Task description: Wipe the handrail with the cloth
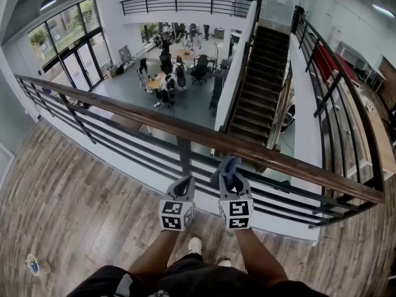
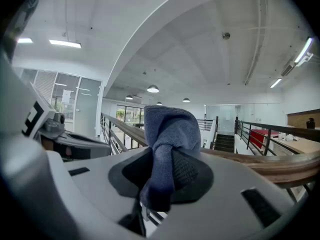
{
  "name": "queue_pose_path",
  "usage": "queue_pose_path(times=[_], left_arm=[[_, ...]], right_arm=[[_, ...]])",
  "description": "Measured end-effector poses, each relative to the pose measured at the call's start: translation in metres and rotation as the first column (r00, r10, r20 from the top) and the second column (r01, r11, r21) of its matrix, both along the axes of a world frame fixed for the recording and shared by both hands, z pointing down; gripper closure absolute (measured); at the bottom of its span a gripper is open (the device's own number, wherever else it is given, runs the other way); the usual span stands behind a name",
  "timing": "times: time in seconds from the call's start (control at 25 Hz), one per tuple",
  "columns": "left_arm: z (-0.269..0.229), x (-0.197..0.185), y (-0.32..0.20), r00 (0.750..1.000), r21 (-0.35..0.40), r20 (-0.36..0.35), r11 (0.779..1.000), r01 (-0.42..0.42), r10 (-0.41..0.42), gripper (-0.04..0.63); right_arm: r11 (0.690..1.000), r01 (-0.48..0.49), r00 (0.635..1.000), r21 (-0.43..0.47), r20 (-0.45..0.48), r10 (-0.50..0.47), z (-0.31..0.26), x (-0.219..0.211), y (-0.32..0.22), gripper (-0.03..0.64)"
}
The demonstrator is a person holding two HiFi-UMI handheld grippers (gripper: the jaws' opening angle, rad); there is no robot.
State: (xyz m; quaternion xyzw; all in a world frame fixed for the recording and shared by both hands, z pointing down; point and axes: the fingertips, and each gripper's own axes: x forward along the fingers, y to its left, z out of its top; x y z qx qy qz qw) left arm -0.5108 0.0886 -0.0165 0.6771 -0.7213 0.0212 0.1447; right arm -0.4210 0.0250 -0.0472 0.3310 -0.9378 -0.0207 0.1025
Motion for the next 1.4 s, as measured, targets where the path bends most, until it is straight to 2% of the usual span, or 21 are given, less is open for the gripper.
queue_pose_path(times=[0.24,0.36,0.52,0.72,0.88,1.0,1.12,1.4], left_arm=[[-0.015,-0.062,-0.038,0.999,0.013,0.054,1.000,0.004,-0.004,0.597],[-0.032,-0.079,-0.052,0.999,0.034,0.048,0.999,0.021,-0.023,0.597],[-0.044,-0.099,-0.068,0.998,0.053,0.048,0.998,0.046,-0.049,0.597],[-0.046,-0.105,-0.083,0.996,0.048,0.083,0.999,0.022,-0.026,0.597],[-0.043,-0.096,-0.086,0.997,0.040,0.073,0.999,0.007,-0.010,0.597],[-0.039,-0.093,-0.088,0.997,0.033,0.072,0.999,-0.002,-0.001,0.597],[-0.036,-0.090,-0.089,0.997,0.027,0.077,1.000,-0.016,0.014,0.597],[-0.031,-0.067,-0.097,0.995,0.009,0.077,0.998,-0.058,0.057,0.597]], right_arm=[[0.999,0.040,0.997,0.037,-0.060,-0.038,-0.016,-0.077,-0.042,0.518],[0.998,0.045,0.991,-0.033,-0.124,-0.048,-0.009,-0.104,-0.067,0.519],[0.996,-0.002,0.985,-0.088,-0.172,-0.014,-0.007,-0.128,-0.104,0.518],[0.975,-0.027,0.937,-0.221,-0.345,-0.053,0.012,-0.151,-0.132,0.518],[0.969,-0.036,0.911,-0.246,-0.407,-0.070,0.014,-0.152,-0.141,0.518],[0.962,-0.028,0.907,-0.273,-0.412,-0.091,0.018,-0.152,-0.142,0.518],[0.965,-0.029,0.904,-0.262,-0.420,-0.086,0.018,-0.148,-0.146,0.518],[0.952,-0.073,0.903,-0.298,-0.425,-0.064,0.019,-0.082,-0.162,0.518]])
